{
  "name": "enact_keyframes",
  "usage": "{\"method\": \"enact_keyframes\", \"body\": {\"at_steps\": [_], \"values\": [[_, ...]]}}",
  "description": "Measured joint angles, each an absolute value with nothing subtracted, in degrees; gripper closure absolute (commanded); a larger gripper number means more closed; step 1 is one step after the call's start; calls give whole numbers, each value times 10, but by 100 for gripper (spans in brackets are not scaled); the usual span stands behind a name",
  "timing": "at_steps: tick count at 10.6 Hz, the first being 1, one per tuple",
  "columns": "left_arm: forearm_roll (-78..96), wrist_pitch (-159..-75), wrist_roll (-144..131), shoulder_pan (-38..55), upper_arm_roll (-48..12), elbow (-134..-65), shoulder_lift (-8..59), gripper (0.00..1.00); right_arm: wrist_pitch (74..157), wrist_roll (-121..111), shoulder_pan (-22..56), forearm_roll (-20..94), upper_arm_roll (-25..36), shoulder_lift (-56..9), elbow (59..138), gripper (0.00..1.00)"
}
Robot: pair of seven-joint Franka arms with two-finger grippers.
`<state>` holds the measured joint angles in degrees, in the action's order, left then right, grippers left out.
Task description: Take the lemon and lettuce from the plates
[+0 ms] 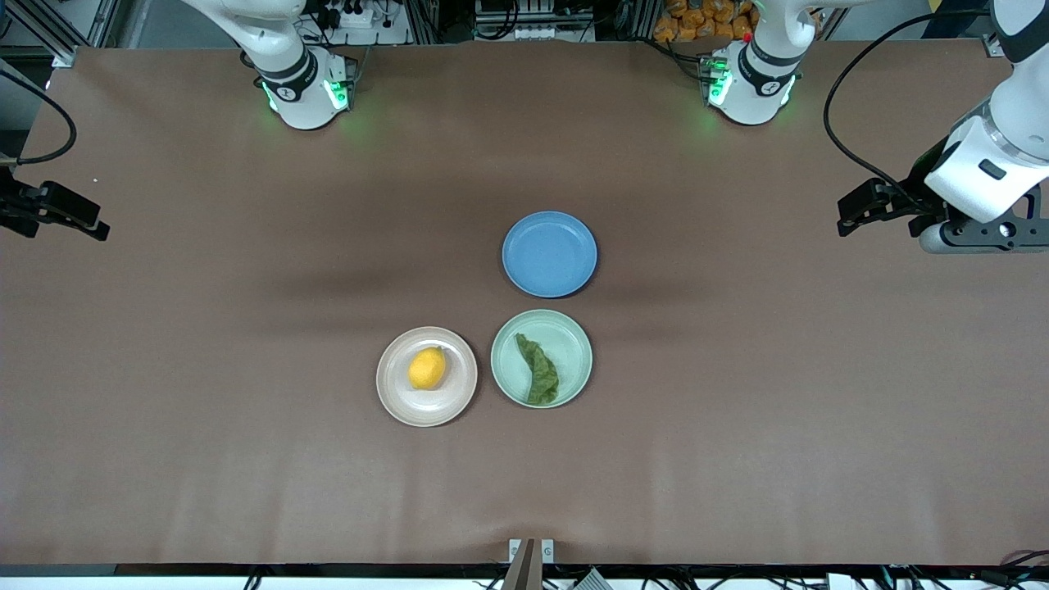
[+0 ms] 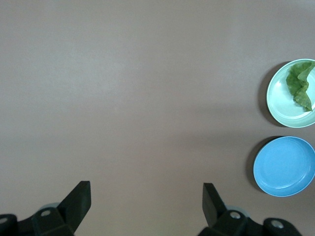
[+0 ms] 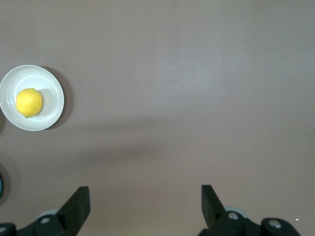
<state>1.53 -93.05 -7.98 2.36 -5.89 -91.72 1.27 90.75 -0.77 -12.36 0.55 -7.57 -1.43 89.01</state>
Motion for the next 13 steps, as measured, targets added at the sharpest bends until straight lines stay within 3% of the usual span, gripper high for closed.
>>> {"method": "enact_keyframes", "body": {"at_steps": [13], "values": [[14, -930, -80, 15, -59, -917, 15, 0, 908, -8, -123, 6, -79, -14, 890, 0]]}}
